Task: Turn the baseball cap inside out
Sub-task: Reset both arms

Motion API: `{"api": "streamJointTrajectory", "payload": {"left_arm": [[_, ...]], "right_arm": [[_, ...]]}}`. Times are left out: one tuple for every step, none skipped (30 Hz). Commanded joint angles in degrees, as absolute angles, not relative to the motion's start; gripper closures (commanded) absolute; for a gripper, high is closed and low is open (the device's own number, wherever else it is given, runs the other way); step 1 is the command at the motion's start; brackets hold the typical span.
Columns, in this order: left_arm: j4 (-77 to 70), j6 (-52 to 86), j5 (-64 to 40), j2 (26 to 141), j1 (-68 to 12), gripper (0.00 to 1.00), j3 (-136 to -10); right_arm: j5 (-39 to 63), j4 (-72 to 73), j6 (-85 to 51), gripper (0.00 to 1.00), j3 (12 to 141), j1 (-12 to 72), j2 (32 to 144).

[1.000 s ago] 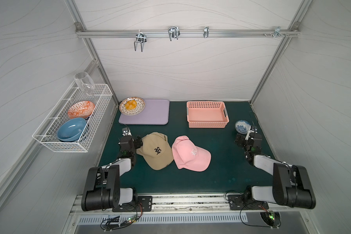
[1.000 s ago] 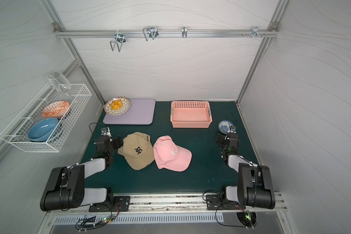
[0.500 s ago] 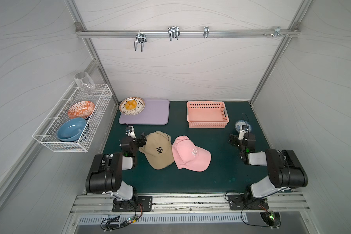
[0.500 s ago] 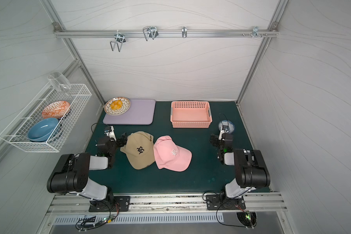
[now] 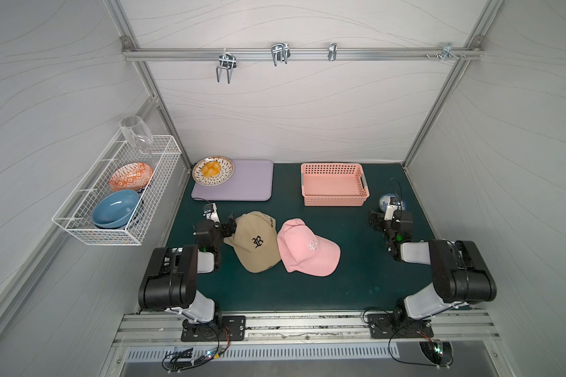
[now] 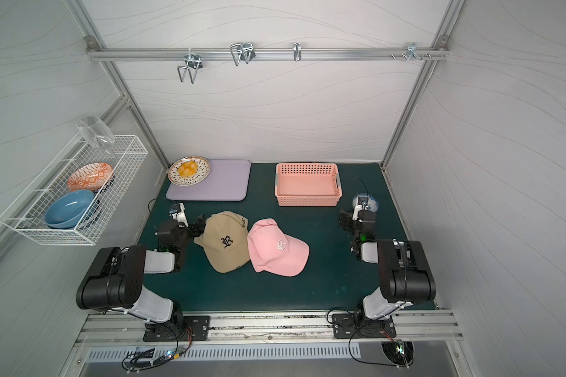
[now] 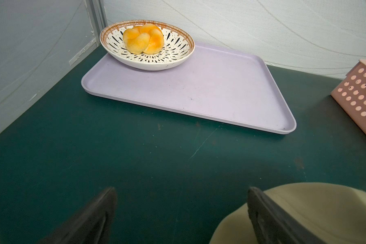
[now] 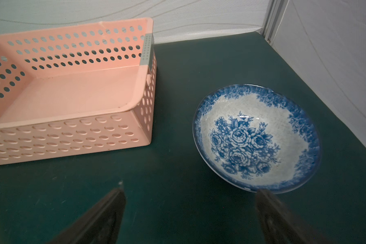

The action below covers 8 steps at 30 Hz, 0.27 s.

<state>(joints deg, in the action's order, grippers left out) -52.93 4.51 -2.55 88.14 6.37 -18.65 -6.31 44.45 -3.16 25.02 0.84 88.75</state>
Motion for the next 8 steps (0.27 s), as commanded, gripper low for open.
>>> {"api": "streamJointTrajectory", "payload": {"left_arm": [[-54.1,3.8,-2.3,88.3,6.0,0.00,-20.5],[-54.1,3.7,-2.2,88.3,5.9,0.00,-20.5],[-54.0,3.8,-2.1,88.3,5.9,0.00,-20.5],[-53.9,3.7,-2.0,88.4,5.9,0.00,-20.6],[-53.8,3.7,-2.0,88.3,5.8,0.00,-20.6],[-53.7,3.7,-1.9,88.3,5.8,0.00,-20.6],[-53.5,3.6,-2.0,88.3,5.8,0.00,-20.8],[-53.2,3.6,-2.0,88.3,5.7,0.00,-21.0]], "right_arm": [[-6.0,43.8,-2.6,0.01,25.4,0.6,88.9],[-5.9,43.8,-2.6,0.01,25.4,0.6,88.9],[-5.9,43.8,-2.6,0.01,25.4,0.6,88.9],[-5.8,43.8,-2.6,0.01,25.4,0.6,88.9],[-5.9,43.8,-2.6,0.01,25.4,0.6,88.9],[-5.8,43.8,-2.7,0.01,25.4,0.6,88.9],[-5.9,43.8,-2.6,0.01,25.4,0.6,88.9],[-5.8,43.8,-2.6,0.01,25.4,0.6,88.9]]}}
